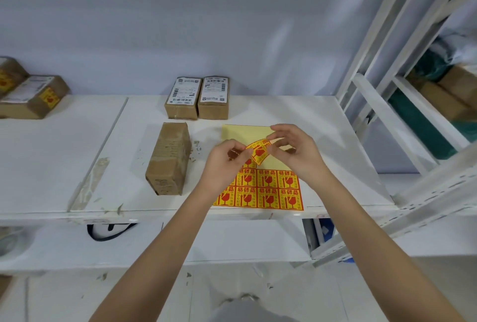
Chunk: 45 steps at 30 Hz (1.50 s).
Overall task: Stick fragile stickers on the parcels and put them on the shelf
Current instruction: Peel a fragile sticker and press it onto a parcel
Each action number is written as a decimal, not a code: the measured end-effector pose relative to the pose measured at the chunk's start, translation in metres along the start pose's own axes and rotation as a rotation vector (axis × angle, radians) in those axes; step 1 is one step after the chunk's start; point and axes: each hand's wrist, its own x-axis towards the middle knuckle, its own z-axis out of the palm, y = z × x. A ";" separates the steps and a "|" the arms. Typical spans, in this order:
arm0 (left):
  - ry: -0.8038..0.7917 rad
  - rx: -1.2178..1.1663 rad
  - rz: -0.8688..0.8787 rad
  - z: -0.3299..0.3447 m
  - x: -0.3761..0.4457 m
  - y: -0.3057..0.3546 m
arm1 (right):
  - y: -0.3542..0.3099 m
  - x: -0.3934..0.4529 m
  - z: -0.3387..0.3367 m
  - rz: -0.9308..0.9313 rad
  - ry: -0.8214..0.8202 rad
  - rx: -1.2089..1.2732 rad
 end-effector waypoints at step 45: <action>0.364 -0.151 -0.034 -0.110 -0.029 0.010 | -0.084 -0.008 0.128 0.383 0.063 0.411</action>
